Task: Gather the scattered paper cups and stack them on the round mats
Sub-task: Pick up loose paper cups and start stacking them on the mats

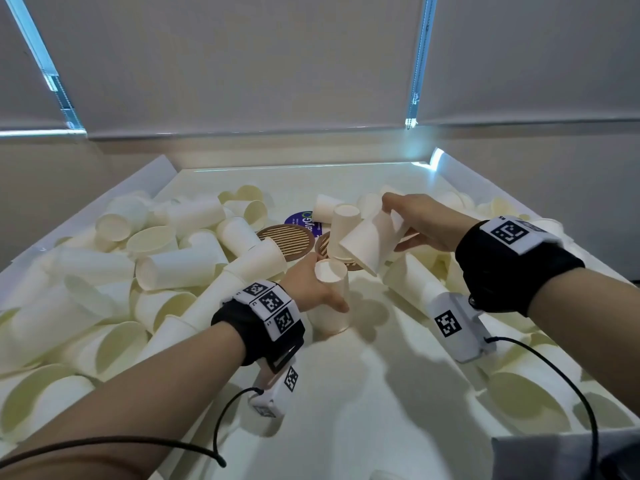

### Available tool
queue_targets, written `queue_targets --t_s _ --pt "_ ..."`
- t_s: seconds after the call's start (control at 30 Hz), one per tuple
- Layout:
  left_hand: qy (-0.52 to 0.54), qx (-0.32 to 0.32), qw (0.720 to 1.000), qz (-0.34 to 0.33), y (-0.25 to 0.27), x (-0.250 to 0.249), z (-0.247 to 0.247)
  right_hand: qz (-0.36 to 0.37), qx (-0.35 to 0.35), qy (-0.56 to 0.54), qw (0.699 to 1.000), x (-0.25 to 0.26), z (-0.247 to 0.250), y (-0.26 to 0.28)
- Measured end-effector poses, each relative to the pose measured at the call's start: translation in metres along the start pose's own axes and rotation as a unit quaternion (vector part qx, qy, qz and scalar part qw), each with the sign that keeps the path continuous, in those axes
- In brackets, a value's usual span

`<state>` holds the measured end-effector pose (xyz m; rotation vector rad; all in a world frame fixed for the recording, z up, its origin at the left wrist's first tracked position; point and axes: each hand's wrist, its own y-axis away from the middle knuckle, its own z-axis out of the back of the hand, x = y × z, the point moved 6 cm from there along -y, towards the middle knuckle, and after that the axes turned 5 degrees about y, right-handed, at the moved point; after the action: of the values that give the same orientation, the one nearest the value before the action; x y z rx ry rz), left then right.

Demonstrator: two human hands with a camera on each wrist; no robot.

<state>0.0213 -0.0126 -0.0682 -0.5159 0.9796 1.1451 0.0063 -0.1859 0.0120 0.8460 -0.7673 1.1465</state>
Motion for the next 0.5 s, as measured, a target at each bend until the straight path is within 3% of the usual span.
queue_targets --t_s 0.23,0.33,0.5 --pt "-0.025 0.055 0.998 -0.013 -0.003 0.001 -0.015 0.054 0.028 0.068 0.996 0.008 -0.027 0.009" --pt "-0.026 0.082 0.996 0.021 0.001 0.016 -0.023 0.058 0.052 0.088 0.993 0.009 -0.032 0.013" --pt "0.000 0.061 0.998 0.034 0.002 0.018 -0.016 0.071 0.063 0.100 0.991 0.014 -0.031 0.016"
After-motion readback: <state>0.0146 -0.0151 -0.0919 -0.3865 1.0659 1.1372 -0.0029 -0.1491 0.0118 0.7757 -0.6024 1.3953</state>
